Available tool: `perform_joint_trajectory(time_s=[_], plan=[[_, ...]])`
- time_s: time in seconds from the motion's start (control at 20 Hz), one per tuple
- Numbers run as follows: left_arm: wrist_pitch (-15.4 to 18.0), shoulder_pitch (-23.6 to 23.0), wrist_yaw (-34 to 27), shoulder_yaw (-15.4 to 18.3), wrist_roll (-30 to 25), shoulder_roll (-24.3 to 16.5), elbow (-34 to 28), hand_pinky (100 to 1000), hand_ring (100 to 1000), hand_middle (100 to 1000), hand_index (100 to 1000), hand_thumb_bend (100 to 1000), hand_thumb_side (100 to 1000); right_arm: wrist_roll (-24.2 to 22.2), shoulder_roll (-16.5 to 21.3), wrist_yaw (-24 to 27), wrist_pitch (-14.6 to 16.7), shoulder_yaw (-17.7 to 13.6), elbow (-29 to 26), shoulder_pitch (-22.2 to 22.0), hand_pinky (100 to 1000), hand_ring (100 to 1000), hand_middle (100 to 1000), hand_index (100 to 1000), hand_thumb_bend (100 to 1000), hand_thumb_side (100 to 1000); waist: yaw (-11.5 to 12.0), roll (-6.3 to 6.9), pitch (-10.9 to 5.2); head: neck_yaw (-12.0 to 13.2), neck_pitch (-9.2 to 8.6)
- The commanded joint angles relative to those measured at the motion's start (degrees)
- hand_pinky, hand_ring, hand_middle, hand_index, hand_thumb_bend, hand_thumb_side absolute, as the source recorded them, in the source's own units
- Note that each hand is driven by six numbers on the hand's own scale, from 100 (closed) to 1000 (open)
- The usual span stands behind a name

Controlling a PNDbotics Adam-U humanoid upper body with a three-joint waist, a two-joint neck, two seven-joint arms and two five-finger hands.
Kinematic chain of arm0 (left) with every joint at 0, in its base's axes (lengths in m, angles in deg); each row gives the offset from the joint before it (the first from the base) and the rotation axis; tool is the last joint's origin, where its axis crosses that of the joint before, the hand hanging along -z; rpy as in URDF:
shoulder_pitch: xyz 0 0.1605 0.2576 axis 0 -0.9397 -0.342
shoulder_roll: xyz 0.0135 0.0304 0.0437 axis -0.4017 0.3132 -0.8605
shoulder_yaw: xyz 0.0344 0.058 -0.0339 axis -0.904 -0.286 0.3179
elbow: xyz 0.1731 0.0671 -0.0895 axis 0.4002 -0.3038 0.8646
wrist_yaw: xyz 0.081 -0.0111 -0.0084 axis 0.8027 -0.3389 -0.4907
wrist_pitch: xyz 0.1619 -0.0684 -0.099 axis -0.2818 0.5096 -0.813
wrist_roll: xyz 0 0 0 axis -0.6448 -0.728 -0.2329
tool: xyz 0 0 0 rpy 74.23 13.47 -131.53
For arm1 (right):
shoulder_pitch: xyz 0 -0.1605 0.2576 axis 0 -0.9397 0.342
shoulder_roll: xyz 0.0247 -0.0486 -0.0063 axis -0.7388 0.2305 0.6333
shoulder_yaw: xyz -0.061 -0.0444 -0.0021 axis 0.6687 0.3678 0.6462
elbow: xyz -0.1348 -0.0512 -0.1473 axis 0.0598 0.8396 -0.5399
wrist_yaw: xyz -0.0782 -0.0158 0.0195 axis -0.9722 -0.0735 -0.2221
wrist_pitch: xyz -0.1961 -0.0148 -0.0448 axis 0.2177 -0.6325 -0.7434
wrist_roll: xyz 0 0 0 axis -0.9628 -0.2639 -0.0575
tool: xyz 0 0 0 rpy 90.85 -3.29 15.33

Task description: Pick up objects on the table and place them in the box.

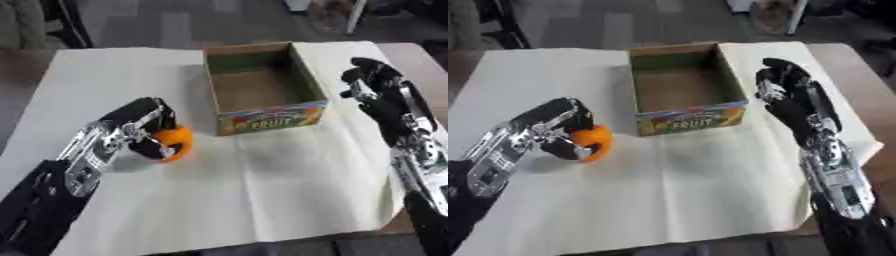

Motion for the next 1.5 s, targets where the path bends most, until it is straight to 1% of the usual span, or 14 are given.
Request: perform_joint_trajectory(time_s=[0.05, 0.15, 0.2, 0.35, 0.5, 0.65, 0.9, 0.95, 1.2, 1.45, 1.5], plan=[[-0.30, 1.11, -1.50, 0.65, 2.05, -0.67, -1.34, 413, 310, 291, 421, 259, 117, 0.13, 0.95, 0.08, 0.00, -0.14, -0.94, 0.84, 623, 768, 636, 801, 100, 341, -0.13, 0.01, -0.70, 0.06, 0.33], [-0.53, 1.12, -2.04, 0.57, 2.48, -0.75, -1.52, 413, 310, 291, 421, 259, 117, 0.14, 0.95, 0.08, 0.00, -0.14, -0.94, 0.84, 623, 768, 636, 801, 100, 341, -0.14, 0.01, -0.71, 0.06, 0.33], [-0.55, 1.20, -2.24, 0.66, 2.67, -0.75, -1.70, 411, 285, 261, 392, 231, 115, 0.14, 0.95, 0.08, 0.00, -0.14, -0.94, 0.84, 624, 768, 636, 801, 100, 340, -0.15, 0.01, -0.74, 0.06, 0.33], [-0.47, 2.37, -4.47, 2.49, 4.02, -1.74, -5.19, 413, 282, 258, 390, 215, 113, 0.17, 1.02, 0.06, -0.01, -0.17, -0.91, 0.78, 624, 768, 636, 801, 100, 341, -0.25, 0.02, -0.90, -0.02, 0.33], [-2.20, 4.21, -7.27, 3.66, 4.73, -2.91, -8.60, 414, 279, 254, 386, 186, 113, 0.09, 0.99, 0.05, -0.04, -0.08, -0.87, 0.73, 624, 768, 636, 801, 100, 341, -0.36, 0.03, -1.03, 0.00, 0.33], [-4.13, 7.00, -8.89, 4.20, 5.63, -2.94, -8.88, 415, 280, 256, 387, 180, 112, -0.07, 0.92, 0.05, -0.06, 0.08, -0.82, 0.75, 624, 768, 636, 801, 100, 340, -0.68, -0.02, -1.21, 0.11, 0.33], [-5.11, 11.91, -8.37, 3.69, 7.74, -0.01, -3.59, 425, 287, 265, 395, 169, 113, -0.45, 0.79, 0.07, -0.11, 0.50, -0.77, 0.94, 624, 769, 636, 801, 100, 341, -1.81, -0.06, -1.29, 0.69, 0.33], [-5.28, 12.84, -8.14, 3.70, 8.21, 0.91, -2.20, 439, 298, 272, 403, 208, 104, -0.59, 0.69, 0.09, -0.11, 0.64, -0.78, 1.06, 624, 769, 636, 801, 100, 341, -2.19, -0.11, -1.29, 0.89, 0.33], [-7.28, 16.71, -5.39, 4.50, 11.17, 6.32, 5.30, 465, 323, 298, 427, 206, 103, -1.29, 0.18, 0.17, -0.17, 1.35, -0.84, 1.87, 624, 769, 636, 802, 100, 341, -4.30, -0.06, -0.94, 1.83, 0.33], [-6.31, 18.98, -1.30, 6.47, 14.11, 10.59, 12.73, 514, 370, 346, 471, 214, 101, -1.91, -0.49, 0.19, -0.26, 2.00, -0.86, 2.68, 624, 769, 636, 801, 100, 344, -6.34, 0.08, -0.18, 2.54, 0.33], [-5.72, 19.17, -0.51, 6.89, 14.96, 11.27, 14.37, 531, 387, 362, 487, 261, 100, -2.05, -0.71, 0.20, -0.26, 2.13, -0.88, 2.90, 624, 769, 636, 801, 100, 345, -6.74, 0.07, -0.02, 2.59, 0.33]])
